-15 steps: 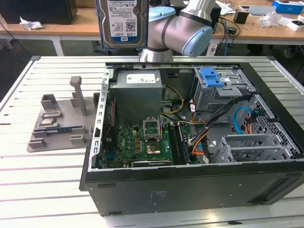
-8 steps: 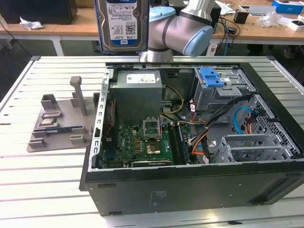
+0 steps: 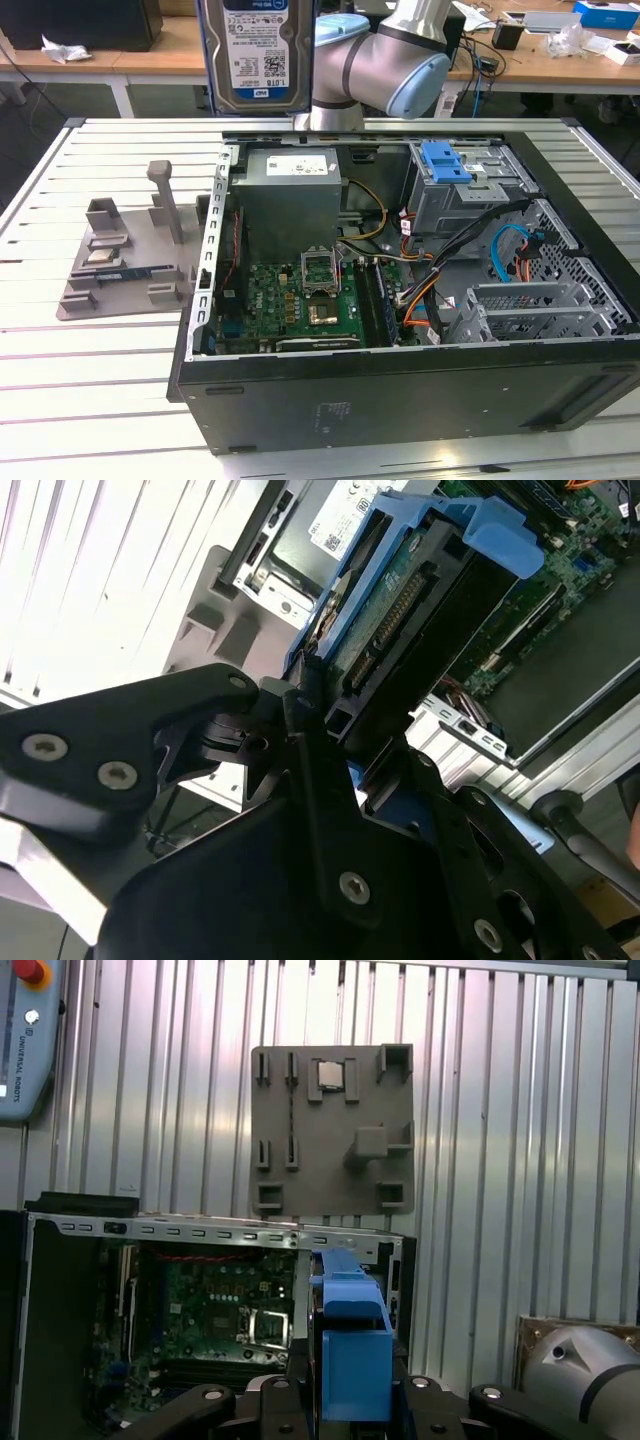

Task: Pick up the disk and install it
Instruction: 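Pick up the disk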

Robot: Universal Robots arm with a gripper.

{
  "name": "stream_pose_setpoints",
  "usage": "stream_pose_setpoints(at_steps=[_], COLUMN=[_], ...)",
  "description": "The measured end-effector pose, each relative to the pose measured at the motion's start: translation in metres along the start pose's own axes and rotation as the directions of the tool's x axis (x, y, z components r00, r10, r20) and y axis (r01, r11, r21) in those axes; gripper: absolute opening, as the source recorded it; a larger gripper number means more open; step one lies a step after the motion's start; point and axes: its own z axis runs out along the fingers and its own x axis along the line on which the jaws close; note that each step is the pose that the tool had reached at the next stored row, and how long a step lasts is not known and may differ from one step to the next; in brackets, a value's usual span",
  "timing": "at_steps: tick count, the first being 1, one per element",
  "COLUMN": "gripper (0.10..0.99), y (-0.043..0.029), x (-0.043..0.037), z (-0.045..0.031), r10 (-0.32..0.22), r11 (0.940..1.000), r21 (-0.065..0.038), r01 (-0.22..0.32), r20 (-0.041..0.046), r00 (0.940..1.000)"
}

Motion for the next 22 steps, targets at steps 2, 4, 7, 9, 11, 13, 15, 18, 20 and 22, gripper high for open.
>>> stream_pose_setpoints(at_steps=[2,4,7,9,11,13,15,18,20,22], gripper=[0.365,0.365,0.365,0.365,0.365,0.365,0.365,0.365,0.365,0.365], y=[0.0002,0.0004,0.0006,0.0008,0.0011,0.0013,0.0017,0.0021,0.0025,0.0028], x=[0.0025,0.0058,0.0102,0.0141,0.0171,0.0205,0.0264,0.0343,0.0392,0.0439], z=[0.0001,0.0002,0.0004,0.0005,0.0006,0.0006,0.0008,0.0009,0.001,0.0011], r10=[0.0,0.0,0.0,0.0,0.0,0.0,0.0,0.0,0.0,0.0], r11=[1.0,1.0,1.0,1.0,1.0,1.0,1.0,1.0,1.0,1.0], r21=[0.0,0.0,0.0,0.0,0.0,0.0,0.0,0.0,0.0,0.0], r01=[0.0,0.0,0.0,0.0,0.0,0.0,0.0,0.0,0.0,0.0], r20=[0.0,0.0,0.0,-0.0001,0.0,-0.0001,0.0,0.0,0.0,0.0], r00=[1.0,1.0,1.0,1.0,1.0,1.0,1.0,1.0,1.0,1.0])
